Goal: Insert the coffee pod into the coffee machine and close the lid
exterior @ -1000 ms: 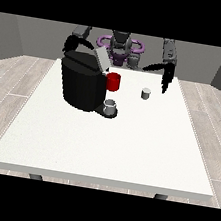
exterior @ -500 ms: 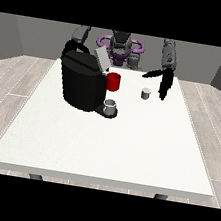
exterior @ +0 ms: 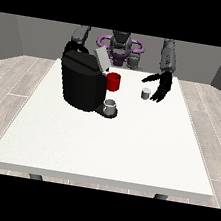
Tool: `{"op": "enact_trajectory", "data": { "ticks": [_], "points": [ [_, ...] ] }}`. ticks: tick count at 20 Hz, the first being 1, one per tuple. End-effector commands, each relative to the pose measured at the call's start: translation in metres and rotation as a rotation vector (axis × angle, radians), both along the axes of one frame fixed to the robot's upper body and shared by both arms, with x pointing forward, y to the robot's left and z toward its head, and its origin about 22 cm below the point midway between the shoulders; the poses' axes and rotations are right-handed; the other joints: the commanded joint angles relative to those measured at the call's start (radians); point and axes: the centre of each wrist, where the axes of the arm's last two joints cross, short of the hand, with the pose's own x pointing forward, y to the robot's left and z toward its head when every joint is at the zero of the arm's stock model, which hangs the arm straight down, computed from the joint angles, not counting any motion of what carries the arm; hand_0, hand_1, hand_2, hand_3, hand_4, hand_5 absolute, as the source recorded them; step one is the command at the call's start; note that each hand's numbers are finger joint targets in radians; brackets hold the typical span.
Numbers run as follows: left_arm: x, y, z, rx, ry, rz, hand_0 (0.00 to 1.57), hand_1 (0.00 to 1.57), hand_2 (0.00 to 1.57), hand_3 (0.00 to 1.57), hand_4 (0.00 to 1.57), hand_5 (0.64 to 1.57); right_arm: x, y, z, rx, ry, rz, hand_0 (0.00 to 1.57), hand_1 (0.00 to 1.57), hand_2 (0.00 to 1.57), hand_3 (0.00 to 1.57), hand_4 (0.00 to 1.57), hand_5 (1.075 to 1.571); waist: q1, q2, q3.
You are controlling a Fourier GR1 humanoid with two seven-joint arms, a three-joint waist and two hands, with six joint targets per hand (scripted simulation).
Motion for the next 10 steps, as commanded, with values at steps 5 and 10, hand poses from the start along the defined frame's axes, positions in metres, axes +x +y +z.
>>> {"op": "enact_trajectory", "data": {
  "ticks": [5, 10],
  "points": [
    [0.011, 0.021, 0.007, 0.185, 0.021, -0.016, 0.57, 0.57, 0.7, 0.41, 0.0, 1.571, 0.011, 0.006, 0.019, -0.003, -0.025, 0.027, 0.0, 0.0, 0.0, 0.0, 0.47, 1.571, -0.042, 0.032, -0.0002],
    [0.013, -0.009, -0.002, 0.249, -0.034, -0.057, 0.67, 0.67, 0.81, 0.55, 0.0, 1.571, 0.003, 0.0, -0.012, -0.003, 0.022, 0.025, 0.0, 0.0, 0.0, 0.0, 0.52, 1.571, -0.012, 0.008, 0.0002]
  ]
}}
